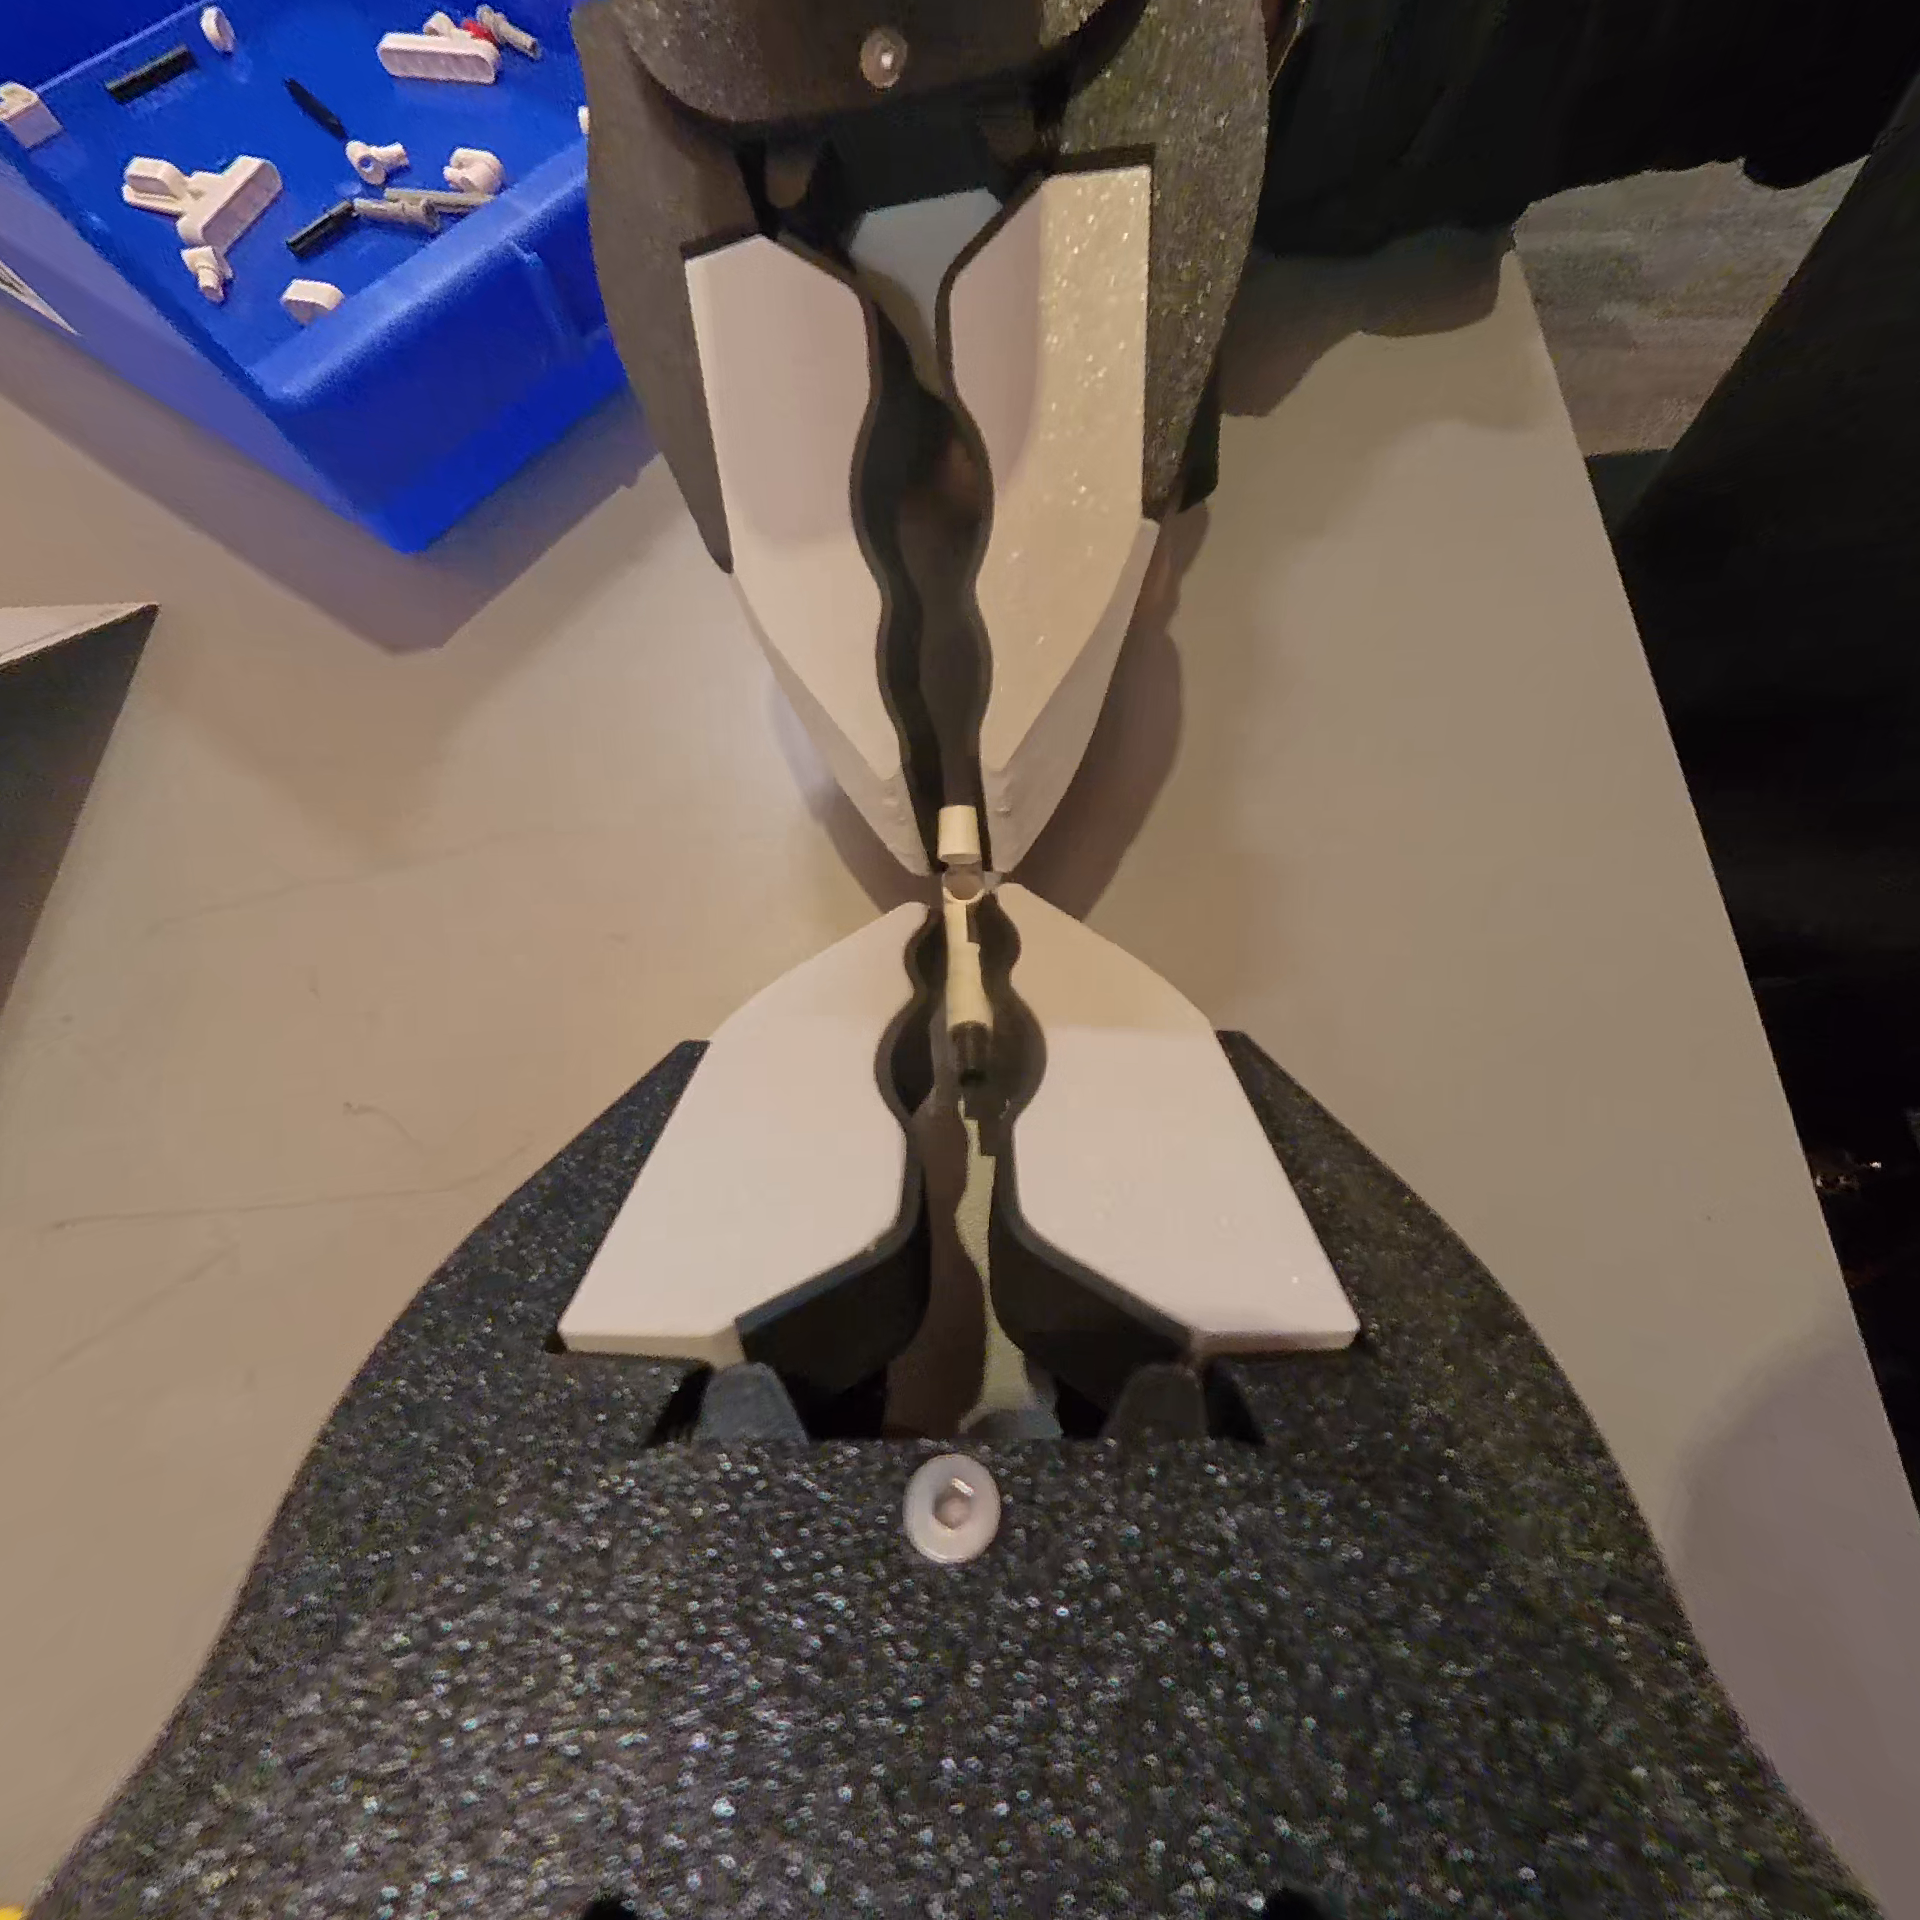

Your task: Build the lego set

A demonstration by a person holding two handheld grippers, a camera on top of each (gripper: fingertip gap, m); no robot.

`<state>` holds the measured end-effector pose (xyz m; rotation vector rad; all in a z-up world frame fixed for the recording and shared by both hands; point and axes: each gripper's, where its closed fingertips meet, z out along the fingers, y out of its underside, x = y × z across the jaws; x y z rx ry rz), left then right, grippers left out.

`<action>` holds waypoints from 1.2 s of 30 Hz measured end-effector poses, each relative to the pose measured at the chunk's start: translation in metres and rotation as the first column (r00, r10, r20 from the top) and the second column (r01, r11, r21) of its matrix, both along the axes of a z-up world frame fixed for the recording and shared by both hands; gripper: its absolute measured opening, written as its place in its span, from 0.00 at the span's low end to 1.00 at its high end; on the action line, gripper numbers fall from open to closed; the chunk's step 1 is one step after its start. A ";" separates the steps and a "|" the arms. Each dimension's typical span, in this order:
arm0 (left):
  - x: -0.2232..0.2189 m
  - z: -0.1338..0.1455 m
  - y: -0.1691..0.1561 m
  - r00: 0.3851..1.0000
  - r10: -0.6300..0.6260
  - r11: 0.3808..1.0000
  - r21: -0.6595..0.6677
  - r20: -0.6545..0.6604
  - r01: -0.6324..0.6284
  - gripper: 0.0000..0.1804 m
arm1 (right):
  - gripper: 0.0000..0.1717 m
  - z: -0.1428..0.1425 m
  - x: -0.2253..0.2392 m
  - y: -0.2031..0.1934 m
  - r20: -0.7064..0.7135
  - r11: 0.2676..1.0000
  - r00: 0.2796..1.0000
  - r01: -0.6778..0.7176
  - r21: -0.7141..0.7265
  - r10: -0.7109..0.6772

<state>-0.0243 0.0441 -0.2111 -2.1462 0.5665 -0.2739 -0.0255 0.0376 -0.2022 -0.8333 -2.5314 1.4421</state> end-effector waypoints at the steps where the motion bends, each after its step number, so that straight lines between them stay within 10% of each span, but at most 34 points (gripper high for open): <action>1: 0.000 0.001 0.000 1.000 0.001 1.000 0.003 0.001 -0.001 0.03 | 0.05 0.000 0.000 0.000 0.001 1.000 1.000 -0.001 0.000 0.001; 36: 0.002 0.009 -0.001 0.998 -0.026 0.999 0.045 0.055 0.023 0.03 | 0.04 0.009 0.002 0.002 -0.010 0.997 1.000 -0.014 -0.071 0.013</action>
